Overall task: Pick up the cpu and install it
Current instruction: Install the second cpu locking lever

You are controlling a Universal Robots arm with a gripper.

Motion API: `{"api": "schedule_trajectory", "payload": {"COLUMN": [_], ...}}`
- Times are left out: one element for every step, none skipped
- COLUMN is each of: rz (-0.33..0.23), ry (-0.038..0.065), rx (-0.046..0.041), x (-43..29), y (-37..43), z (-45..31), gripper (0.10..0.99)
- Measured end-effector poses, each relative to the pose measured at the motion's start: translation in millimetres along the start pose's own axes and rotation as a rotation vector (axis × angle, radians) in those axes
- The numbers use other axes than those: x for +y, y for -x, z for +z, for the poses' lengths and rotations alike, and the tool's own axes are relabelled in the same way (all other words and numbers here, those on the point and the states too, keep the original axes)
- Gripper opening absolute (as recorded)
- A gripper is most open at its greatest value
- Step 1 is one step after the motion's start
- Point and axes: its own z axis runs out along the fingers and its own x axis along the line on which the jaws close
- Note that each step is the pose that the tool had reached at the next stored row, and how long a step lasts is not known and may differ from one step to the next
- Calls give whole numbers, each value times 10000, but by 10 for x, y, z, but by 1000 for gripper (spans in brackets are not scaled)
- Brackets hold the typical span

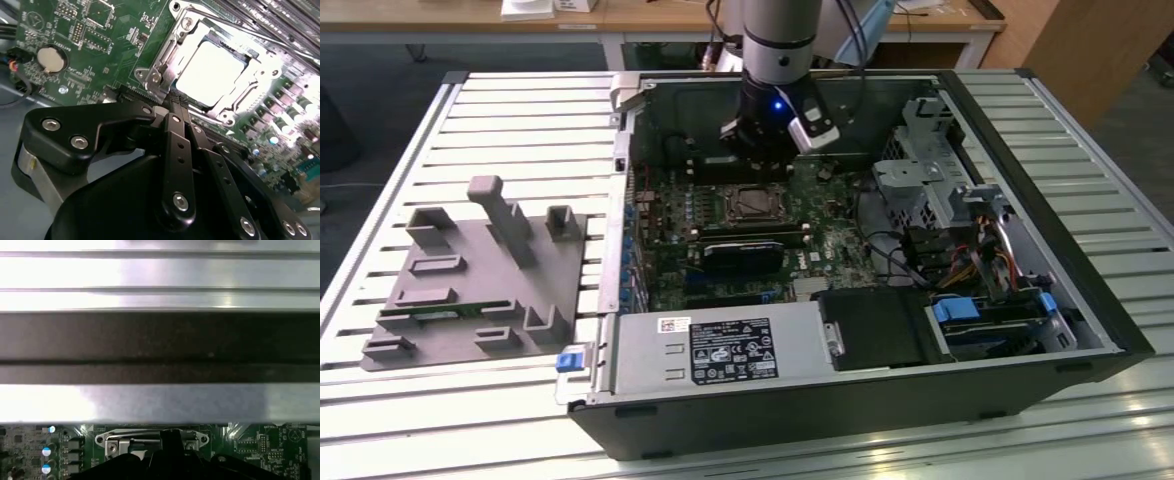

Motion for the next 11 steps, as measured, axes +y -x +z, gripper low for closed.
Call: {"api": "schedule_trajectory", "payload": {"rz": [1,1,0,1,1,1,0,1,3,6,6], "ry": [-2,-2,0,-2,-2,-1,-2,-1,1,-5,-2], "rx": [3,4,6,11,14,18,23,30,48,98,100], "x": [2,4,6,7,8,8,7,3,-7,-38,-70], "y": [0,1,1,1,1,2,2,2,2,3,4], "z": [-35,-66,-94,-116,-136,-154,-169,-179,-182,-186,-186], "gripper": [106,106,106,106,106,106,106,106,106,106,106]}}
